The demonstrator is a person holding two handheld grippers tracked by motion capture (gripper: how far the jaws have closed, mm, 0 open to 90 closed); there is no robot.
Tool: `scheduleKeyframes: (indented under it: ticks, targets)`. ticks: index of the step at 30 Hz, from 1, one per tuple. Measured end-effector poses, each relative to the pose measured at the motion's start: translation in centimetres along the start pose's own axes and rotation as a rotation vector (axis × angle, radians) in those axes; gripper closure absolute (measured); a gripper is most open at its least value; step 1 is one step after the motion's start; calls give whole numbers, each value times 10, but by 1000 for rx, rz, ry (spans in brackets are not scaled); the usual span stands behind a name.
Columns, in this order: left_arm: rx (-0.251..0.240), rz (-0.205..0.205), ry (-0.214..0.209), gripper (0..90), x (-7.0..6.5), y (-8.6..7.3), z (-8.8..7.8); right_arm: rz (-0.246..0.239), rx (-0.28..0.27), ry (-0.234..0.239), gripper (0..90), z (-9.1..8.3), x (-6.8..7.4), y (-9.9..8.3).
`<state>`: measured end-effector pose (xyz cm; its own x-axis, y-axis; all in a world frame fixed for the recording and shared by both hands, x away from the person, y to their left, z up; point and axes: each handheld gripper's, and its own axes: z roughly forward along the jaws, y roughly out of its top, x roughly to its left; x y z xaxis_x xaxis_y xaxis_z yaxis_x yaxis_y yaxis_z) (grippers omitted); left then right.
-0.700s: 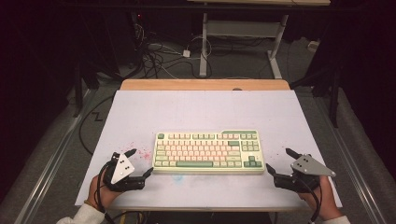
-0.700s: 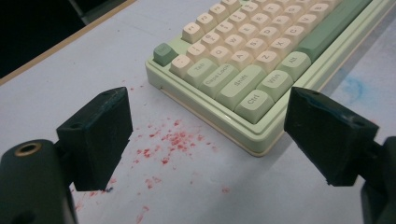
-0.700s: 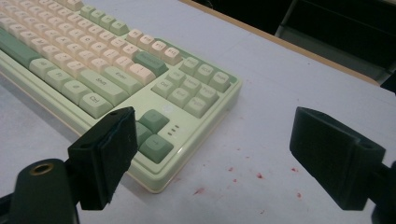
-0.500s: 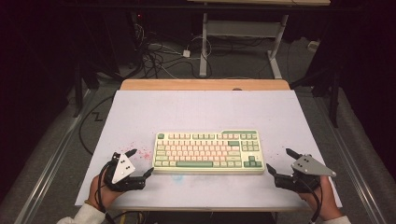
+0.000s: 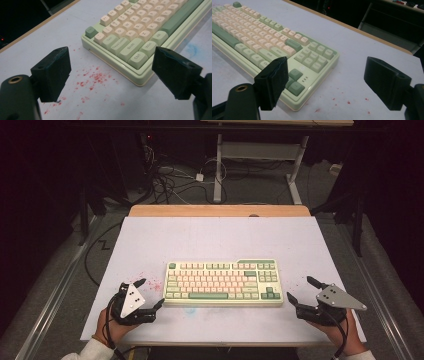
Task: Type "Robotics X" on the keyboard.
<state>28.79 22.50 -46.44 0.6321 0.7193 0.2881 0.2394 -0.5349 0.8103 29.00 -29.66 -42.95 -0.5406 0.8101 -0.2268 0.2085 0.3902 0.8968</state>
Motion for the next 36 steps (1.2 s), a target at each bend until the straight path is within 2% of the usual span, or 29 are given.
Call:
scheduleKeyframes:
  ticks: [4, 5, 10, 16, 18, 20, 22, 24, 27, 33, 36]
  targets:
    - [28, -15, -10, 150, 3, 2, 5, 0, 11, 12, 204, 4, -1, 1]
    - [22, -31, -23, 150, 4, 3, 6, 0, 11, 12, 204, 4, -1, 1]
    - [14, -44, -14, 151, 9, 7, 9, -12, 5, 31, 204, 8, 0, 4]
    - [9, -36, -34, 154, 9, 15, 11, -27, 0, 54, 204, 14, 4, 11]
    - [3, -30, -41, 154, 8, 17, 12, -38, 1, 74, 204, 18, 7, 14]
    - [1, -25, -46, 154, 8, 19, 12, -54, 6, 73, 217, 21, 10, 16]
    - [-3, -19, -52, 154, 7, 23, 14, -53, 3, 84, 245, 23, 12, 18]
    - [-2, -20, -56, 154, 7, 25, 16, -72, 2, 94, 320, 25, 14, 21]
    - [-1, 4, -72, 156, 3, 31, 19, -88, 20, 120, 422, 29, 18, 24]
    - [-4, 12, -86, 156, 0, 36, 22, -117, 42, 165, 539, 38, 27, 29]
    - [-1, 20, -91, 156, -2, 39, 24, -122, 46, 172, 568, 41, 29, 30]
